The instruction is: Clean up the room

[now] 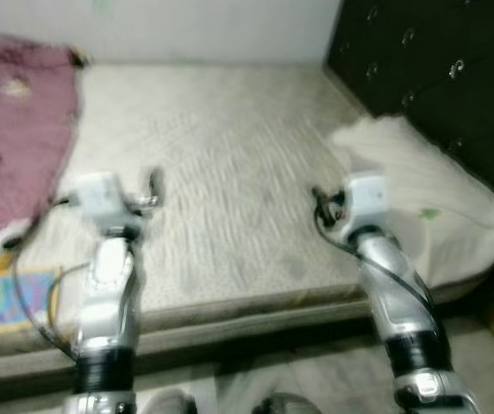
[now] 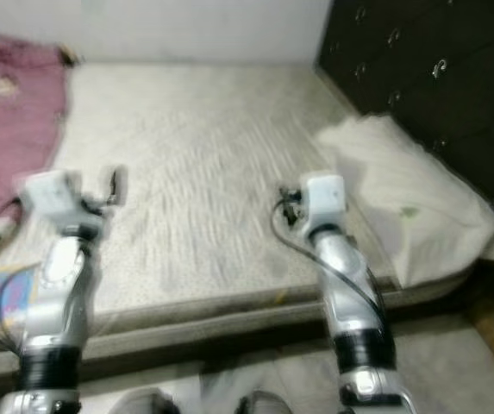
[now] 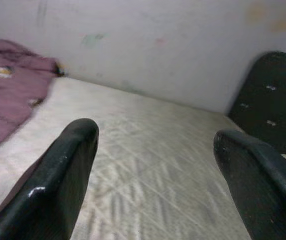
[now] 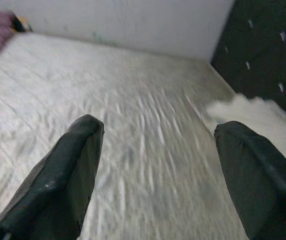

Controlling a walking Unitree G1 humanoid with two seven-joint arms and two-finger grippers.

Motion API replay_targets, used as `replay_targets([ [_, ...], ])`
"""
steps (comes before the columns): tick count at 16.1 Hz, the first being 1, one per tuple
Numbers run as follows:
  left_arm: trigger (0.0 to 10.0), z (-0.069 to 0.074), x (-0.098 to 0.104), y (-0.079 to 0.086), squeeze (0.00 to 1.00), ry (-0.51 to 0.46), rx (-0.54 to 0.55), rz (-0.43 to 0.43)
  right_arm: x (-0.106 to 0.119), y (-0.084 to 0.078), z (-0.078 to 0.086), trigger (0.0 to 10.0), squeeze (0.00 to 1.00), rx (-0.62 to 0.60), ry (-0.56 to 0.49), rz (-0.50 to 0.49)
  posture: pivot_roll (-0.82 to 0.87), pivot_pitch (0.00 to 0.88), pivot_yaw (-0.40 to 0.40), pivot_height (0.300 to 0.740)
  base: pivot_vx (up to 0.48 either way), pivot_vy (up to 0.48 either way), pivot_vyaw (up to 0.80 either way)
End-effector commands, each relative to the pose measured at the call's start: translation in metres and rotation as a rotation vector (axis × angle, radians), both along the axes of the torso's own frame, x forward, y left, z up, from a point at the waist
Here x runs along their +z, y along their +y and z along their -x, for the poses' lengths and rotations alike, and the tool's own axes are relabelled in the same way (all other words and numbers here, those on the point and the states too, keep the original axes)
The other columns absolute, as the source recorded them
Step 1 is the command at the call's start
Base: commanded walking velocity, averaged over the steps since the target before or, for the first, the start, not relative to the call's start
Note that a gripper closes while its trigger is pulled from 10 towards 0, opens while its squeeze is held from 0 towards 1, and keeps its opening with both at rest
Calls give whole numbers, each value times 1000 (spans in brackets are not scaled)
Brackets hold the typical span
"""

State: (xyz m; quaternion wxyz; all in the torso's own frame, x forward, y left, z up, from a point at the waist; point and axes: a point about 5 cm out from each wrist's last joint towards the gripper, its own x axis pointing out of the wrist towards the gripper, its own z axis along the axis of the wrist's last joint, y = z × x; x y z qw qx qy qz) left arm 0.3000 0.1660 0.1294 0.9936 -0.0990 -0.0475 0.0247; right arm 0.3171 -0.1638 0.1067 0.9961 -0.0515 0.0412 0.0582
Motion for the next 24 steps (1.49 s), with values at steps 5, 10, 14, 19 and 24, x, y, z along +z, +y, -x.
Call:
replay_targets([
  [5,10000,-1,3,6,0,-5,15,-19,5,4,-2,10000,0,7,-16,-20,-22,0,-74,740,0,480,0],
  [10,10000,1,2,6,0,-3,20,-19,5,3,-1,10000,0,8,-20,-22,-18,0,-74,740,0,480,0],
  [14,10000,0,1,6,0,3,20,-18,5,4,-1,10000,0,12,-23,-27,-17,0,-74,740,0,480,0],
  [19,10000,1,4,6,0,-20,17,-23,5,5,-2,10000,0,11,-21,-28,-19,0,-70,740,0,96,0],
  [24,10000,0,6,6,0,-33,15,-21,6,5,-3,10000,0,12,-23,-25,-20,0,-72,740,0,0,0],
])
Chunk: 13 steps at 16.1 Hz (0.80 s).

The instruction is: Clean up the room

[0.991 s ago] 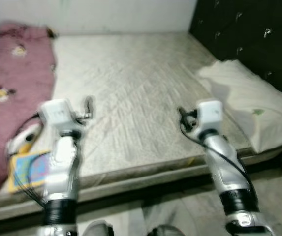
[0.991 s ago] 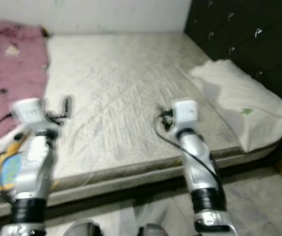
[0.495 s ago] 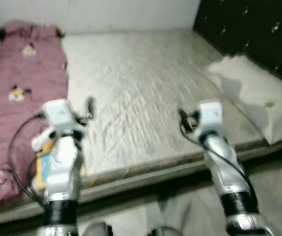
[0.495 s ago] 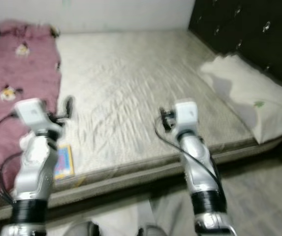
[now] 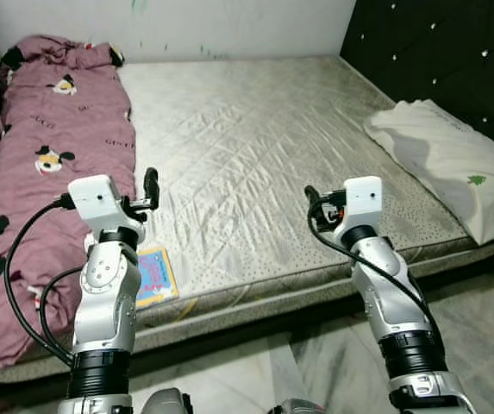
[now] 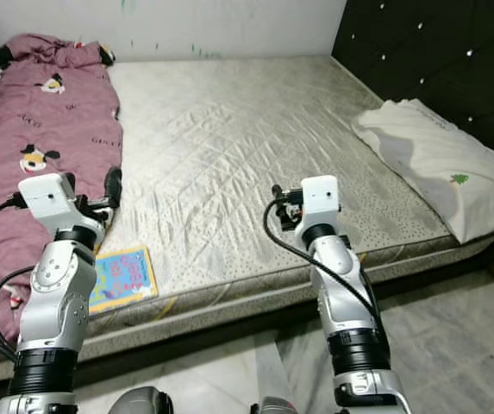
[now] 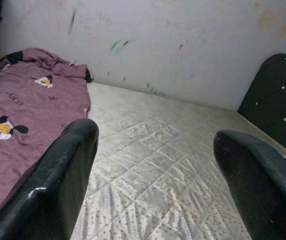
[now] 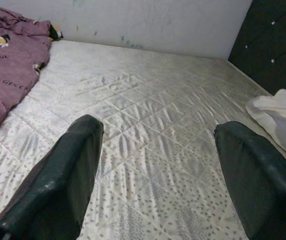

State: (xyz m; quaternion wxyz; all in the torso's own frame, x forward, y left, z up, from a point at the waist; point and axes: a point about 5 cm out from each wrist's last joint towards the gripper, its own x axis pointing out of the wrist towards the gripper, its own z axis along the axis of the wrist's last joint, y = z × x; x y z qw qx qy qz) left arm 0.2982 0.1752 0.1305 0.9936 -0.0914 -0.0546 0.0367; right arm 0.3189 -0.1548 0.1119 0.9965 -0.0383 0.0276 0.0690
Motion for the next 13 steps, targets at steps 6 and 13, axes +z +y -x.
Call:
replay_targets([
  [6,10000,-2,7,-4,0,-39,-24,-6,2,-2,-1,10000,0,12,-8,9,-20,0,-72,740,194,0,0],
  [13,10000,-2,8,-3,0,-41,-28,-9,3,-2,-1,10000,0,9,-10,-8,-18,0,-70,740,326,0,0],
])
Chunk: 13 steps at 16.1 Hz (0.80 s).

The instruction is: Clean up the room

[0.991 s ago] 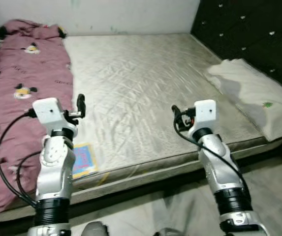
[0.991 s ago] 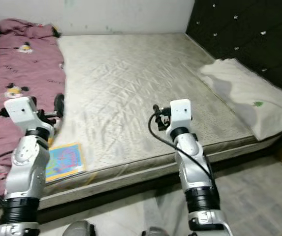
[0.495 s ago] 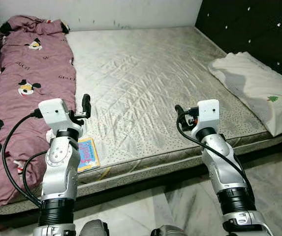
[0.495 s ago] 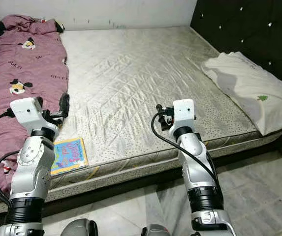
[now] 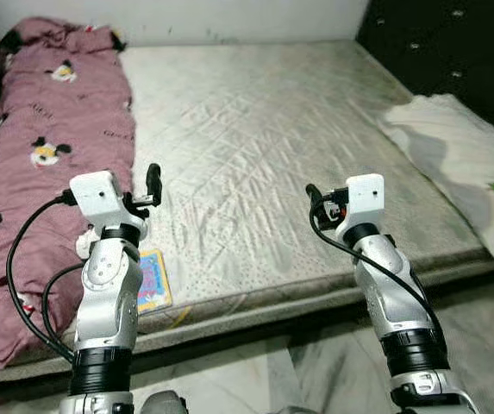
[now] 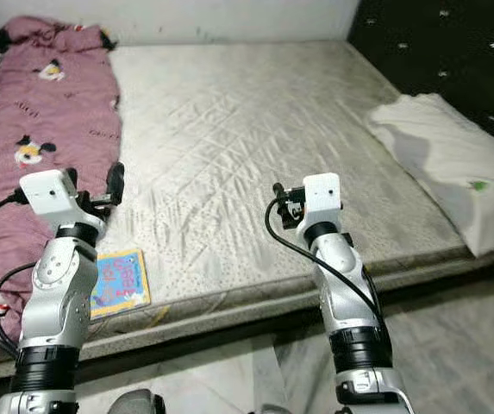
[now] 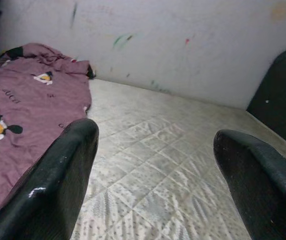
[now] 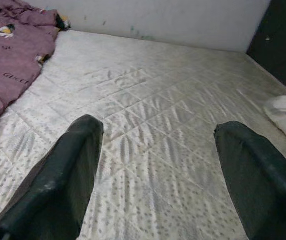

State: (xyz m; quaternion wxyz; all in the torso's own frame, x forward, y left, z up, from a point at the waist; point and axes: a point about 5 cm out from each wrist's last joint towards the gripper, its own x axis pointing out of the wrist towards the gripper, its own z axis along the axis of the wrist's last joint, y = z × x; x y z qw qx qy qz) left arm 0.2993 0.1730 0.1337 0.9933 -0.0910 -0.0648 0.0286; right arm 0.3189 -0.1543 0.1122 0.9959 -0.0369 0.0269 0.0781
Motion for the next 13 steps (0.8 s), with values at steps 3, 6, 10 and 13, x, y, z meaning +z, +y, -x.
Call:
replay_targets([
  [3,10000,0,4,-1,0,-19,-14,-10,3,-3,-1,10000,0,-11,-10,-9,-19,0,-67,740,329,0,0],
  [6,10000,0,4,-1,0,-12,-12,-13,3,-5,-2,10000,0,-14,-10,-7,-19,0,-67,740,179,0,0],
  [10,10000,-1,0,1,0,11,12,-4,2,-5,-2,10000,0,-9,-9,0,-15,0,-69,740,0,0,0],
  [13,10000,-2,0,-1,0,13,-3,1,2,-4,-2,10000,0,0,-9,8,-14,0,-68,740,0,246,0],
])
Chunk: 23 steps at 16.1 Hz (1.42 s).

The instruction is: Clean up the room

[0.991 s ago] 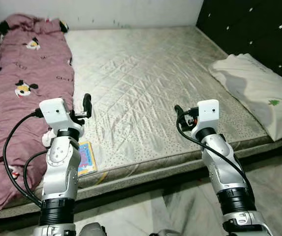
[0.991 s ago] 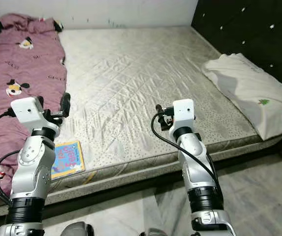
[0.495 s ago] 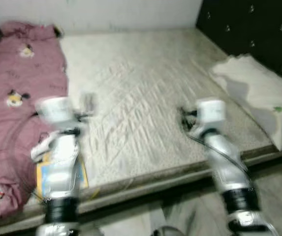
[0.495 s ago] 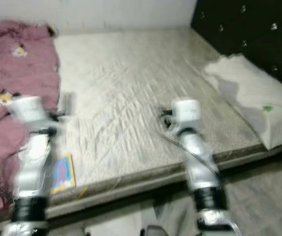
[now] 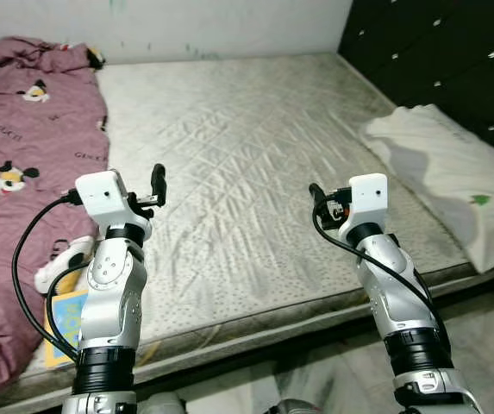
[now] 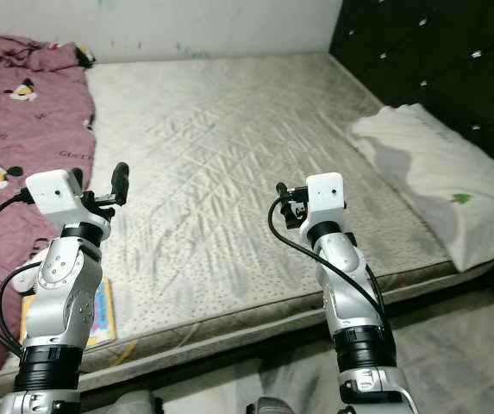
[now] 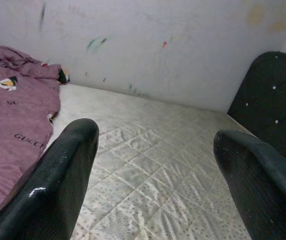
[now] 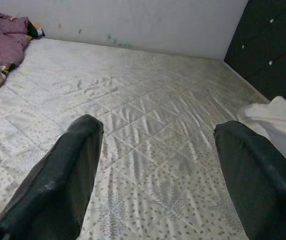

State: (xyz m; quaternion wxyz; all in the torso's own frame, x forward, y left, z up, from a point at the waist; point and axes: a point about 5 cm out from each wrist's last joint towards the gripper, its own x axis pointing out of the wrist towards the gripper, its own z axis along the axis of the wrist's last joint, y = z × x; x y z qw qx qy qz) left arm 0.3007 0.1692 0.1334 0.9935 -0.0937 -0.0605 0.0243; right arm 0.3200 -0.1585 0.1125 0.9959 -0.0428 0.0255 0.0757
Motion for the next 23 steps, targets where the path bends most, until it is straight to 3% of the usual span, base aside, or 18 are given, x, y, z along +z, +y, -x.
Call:
replay_targets([
  [1,10000,0,0,3,0,7,4,-3,1,1,-1,10000,0,4,-3,-6,-14,0,-68,740,0,480,0],
  [23,10000,-2,0,7,0,8,36,12,0,1,-3,10000,0,-2,7,-20,-16,0,-65,740,0,458,0],
])
